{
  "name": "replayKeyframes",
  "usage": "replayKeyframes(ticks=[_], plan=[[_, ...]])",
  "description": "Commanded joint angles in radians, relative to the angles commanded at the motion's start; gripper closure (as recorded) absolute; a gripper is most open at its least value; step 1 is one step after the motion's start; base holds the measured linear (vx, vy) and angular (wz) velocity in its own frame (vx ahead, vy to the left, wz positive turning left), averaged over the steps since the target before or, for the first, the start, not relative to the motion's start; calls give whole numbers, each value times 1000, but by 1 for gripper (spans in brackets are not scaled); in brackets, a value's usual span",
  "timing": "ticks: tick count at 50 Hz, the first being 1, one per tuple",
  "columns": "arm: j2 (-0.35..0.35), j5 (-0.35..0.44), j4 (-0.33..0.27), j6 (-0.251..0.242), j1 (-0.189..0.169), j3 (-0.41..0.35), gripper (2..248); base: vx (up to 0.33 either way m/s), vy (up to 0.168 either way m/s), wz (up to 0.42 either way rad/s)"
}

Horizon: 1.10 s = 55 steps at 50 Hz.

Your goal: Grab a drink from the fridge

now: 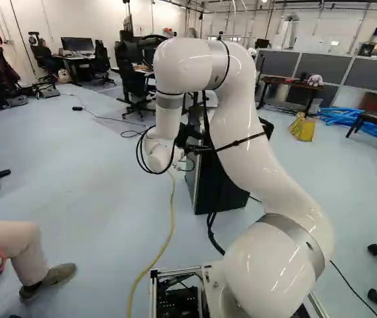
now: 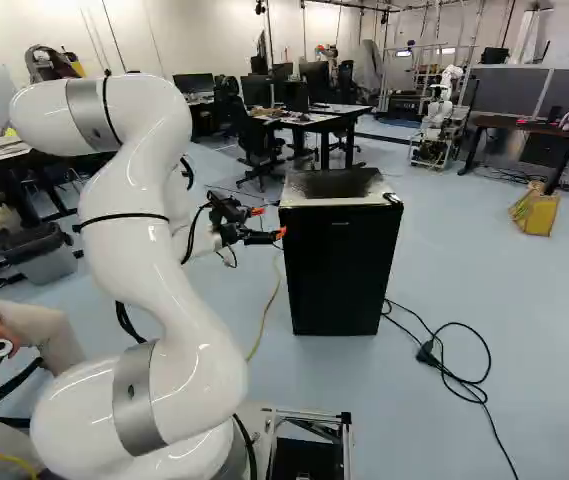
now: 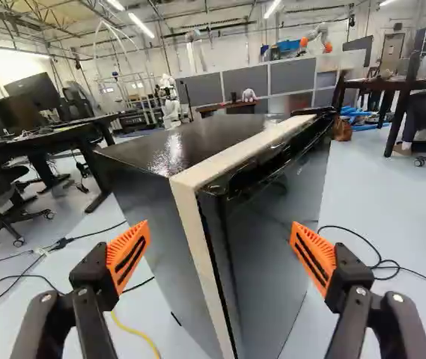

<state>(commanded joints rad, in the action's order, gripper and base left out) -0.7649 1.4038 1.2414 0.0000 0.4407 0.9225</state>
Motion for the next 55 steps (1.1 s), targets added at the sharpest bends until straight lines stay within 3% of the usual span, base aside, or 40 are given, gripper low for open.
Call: replayKeyframes(ticks=[55], plan=[[-5, 0, 0, 0, -72, 8, 3, 0, 0, 0]])
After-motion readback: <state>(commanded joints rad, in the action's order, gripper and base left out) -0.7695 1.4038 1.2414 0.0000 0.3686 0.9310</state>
